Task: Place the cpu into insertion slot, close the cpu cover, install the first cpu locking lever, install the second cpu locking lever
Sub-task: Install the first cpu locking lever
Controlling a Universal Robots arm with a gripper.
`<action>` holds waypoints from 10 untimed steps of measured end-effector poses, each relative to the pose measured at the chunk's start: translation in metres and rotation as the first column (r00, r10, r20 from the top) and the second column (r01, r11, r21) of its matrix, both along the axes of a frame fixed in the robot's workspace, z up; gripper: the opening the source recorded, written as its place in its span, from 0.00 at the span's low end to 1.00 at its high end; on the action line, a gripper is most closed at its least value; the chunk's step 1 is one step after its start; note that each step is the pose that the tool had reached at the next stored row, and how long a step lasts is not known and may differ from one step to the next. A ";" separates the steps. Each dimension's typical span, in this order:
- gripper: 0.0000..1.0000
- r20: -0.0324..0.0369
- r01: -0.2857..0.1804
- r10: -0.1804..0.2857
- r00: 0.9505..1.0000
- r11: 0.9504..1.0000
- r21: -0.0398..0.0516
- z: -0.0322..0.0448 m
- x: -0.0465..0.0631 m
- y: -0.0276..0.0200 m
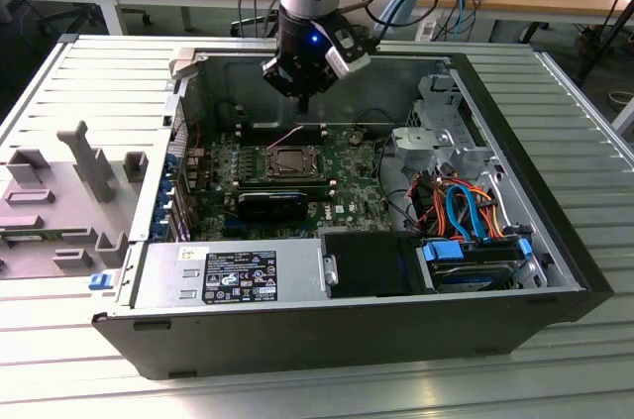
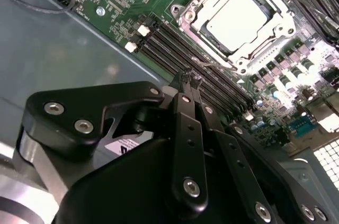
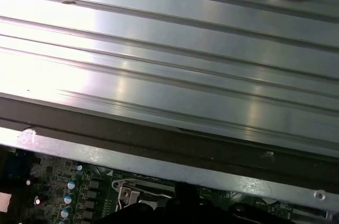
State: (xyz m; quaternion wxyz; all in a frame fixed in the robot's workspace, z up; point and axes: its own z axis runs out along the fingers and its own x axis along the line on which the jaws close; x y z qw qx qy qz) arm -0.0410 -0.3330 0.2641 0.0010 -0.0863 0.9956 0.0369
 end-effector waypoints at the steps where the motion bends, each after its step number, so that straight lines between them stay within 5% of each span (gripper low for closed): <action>1: 0.11 0.001 0.014 -0.014 1.000 1.000 -0.005 -0.0006 0.000 0.0000; 3: 0.11 0.002 0.035 -0.035 0.999 0.999 -0.017 -0.0013 0.000 0.0000; 6: 0.11 0.004 0.059 -0.059 0.998 0.997 -0.048 -0.0018 0.000 0.0000; 8: 0.11 0.007 0.073 -0.072 0.997 0.994 -0.077 -0.0018 0.000 0.0000; 10: 0.11 0.012 0.094 -0.093 0.996 0.988 -0.122 -0.0021 0.000 0.0000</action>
